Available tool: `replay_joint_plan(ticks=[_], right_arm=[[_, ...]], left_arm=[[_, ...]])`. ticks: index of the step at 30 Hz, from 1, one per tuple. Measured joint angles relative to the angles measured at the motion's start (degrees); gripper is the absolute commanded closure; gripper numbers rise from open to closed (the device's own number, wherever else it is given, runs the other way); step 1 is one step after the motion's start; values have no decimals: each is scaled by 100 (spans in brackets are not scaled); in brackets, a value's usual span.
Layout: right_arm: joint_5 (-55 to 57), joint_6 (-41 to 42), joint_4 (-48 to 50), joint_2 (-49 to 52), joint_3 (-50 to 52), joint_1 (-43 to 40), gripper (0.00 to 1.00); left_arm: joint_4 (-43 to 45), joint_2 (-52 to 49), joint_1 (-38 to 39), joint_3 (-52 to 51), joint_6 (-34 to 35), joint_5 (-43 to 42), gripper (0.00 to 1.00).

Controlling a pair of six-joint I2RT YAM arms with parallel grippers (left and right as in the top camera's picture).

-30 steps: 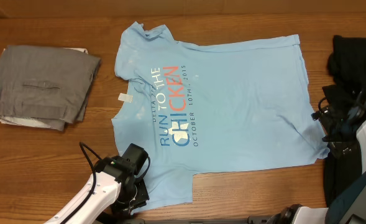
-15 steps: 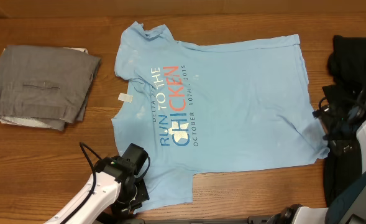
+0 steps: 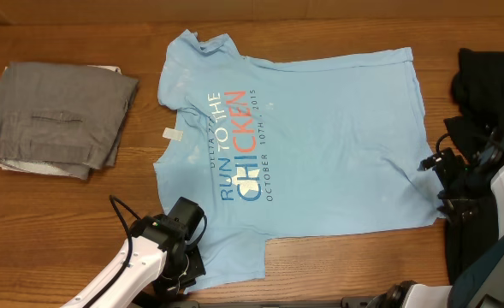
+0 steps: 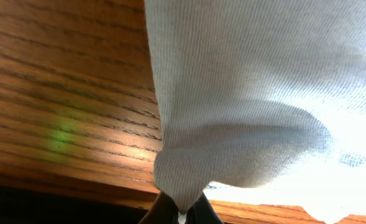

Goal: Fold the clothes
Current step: 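Pinch the T-shirt's lower-right hem corner with the right gripper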

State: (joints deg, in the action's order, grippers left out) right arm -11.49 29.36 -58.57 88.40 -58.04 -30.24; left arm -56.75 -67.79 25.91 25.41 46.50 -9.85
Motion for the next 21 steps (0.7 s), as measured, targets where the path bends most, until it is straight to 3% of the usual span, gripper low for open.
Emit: replay_joint_plan(ticks=[9,21], right_arm=[[365,201,407,0,341,0,14],[708,343,927,125,686,-426,14]], left_arm=[[9,0,0,0,-2,0,96],[22,0,0,0,-4,-2,96]])
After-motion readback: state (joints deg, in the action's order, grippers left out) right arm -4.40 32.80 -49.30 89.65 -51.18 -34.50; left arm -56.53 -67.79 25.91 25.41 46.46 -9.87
